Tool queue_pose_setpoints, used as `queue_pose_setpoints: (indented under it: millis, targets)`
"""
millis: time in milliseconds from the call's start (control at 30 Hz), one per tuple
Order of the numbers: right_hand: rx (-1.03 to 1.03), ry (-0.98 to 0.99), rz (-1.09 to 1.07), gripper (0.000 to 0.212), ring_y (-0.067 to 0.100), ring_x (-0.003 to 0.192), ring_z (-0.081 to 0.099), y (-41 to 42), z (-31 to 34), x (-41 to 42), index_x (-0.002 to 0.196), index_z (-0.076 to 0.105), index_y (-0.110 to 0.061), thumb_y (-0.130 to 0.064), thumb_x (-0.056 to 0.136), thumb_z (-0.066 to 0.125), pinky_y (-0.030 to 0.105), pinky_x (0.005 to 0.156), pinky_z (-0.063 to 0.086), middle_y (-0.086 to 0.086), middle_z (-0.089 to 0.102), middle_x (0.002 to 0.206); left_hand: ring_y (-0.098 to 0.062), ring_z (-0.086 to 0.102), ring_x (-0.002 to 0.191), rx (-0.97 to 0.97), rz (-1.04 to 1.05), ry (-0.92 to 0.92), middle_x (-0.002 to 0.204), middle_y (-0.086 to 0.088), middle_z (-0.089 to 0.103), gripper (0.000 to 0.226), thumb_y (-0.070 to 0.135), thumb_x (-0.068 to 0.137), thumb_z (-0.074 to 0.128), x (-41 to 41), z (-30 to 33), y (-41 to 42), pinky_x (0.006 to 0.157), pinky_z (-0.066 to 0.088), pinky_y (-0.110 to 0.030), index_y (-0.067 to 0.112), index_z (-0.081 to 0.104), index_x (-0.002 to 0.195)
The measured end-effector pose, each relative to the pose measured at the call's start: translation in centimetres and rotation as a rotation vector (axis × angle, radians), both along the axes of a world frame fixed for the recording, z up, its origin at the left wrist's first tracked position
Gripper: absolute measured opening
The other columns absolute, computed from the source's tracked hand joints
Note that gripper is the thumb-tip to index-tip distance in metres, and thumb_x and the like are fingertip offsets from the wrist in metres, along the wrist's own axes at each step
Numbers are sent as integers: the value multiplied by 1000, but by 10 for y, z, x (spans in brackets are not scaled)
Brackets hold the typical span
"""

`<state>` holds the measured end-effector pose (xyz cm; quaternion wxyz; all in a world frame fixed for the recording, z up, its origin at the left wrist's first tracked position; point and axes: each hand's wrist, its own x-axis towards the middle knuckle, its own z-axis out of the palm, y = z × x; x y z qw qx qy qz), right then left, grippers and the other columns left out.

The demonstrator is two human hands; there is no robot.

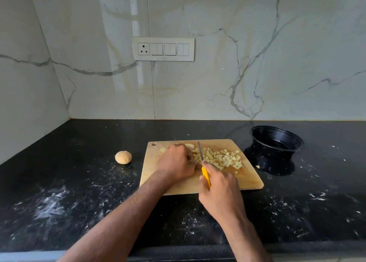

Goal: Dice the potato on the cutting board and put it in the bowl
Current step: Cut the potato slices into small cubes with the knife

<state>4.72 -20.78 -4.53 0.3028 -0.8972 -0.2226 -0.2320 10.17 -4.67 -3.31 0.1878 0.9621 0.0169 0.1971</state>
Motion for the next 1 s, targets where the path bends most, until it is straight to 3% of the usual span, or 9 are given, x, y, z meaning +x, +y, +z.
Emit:
queue_pose_setpoints:
  millis: [233,367,433,533,600,667,767,900,1000]
  targets:
    - [-1,-4,5,48,17,85,72,-2,-2,-1,141,57,-22,-31,94,63,33,80,61,-2,77,104,-20,53,77,34,149,-33,81,4,50,20,41,84,64,-6,-5,-1,63,45,-30,22,69,87]
    - [-7,6,5,49,16,82,70,-2,-2,0,143,55,-24,-32,95,60,33,78,61,-4,77,99,-8,52,63,-87,-196,46,65,13,55,16,48,79,73,-10,8,22,58,38,-25,44,64,67]
    - [-8,19,13,50,15,82,69,-1,-3,0,143,54,-24,-33,95,59,33,78,61,-5,76,98,-7,52,66,-147,-374,118,70,16,58,26,35,78,76,-15,19,38,57,40,-22,59,65,76]
    - [-33,30,18,50,16,86,69,0,-3,0,143,53,-25,-34,94,58,33,79,61,-3,76,100,-12,58,91,-131,-414,238,100,4,61,40,22,78,75,-15,20,58,80,50,-25,33,72,116]
    - [-62,25,30,48,15,83,69,1,-2,-1,140,57,-24,-33,93,59,28,75,60,-4,76,96,-15,58,100,-118,-421,253,109,-2,62,43,16,84,77,-13,17,64,87,48,-21,17,70,126]
    - [-99,26,55,45,11,77,69,4,-2,-3,136,60,-25,-31,92,61,19,69,55,-7,76,92,-17,61,99,-142,-430,228,108,-5,65,38,15,85,79,-12,17,63,85,49,-20,11,73,122]
    - [-146,55,93,44,9,79,69,8,-1,-5,138,59,-24,-26,93,61,15,70,54,-8,75,94,-21,61,88,-151,-403,185,97,-9,68,24,18,85,81,-11,16,60,81,50,-34,8,78,106]
    - [-185,67,103,45,8,72,68,14,1,-3,138,59,-20,-22,94,59,14,66,54,-6,75,89,-8,56,73,-221,-334,160,83,2,72,21,21,81,84,-10,11,54,69,49,-26,18,81,101]
    - [-209,57,94,40,7,65,66,17,3,0,130,65,-16,-16,90,60,10,60,50,-4,75,86,-8,54,67,-248,-236,151,79,-3,73,16,23,77,87,-7,10,46,68,50,-29,17,82,91]
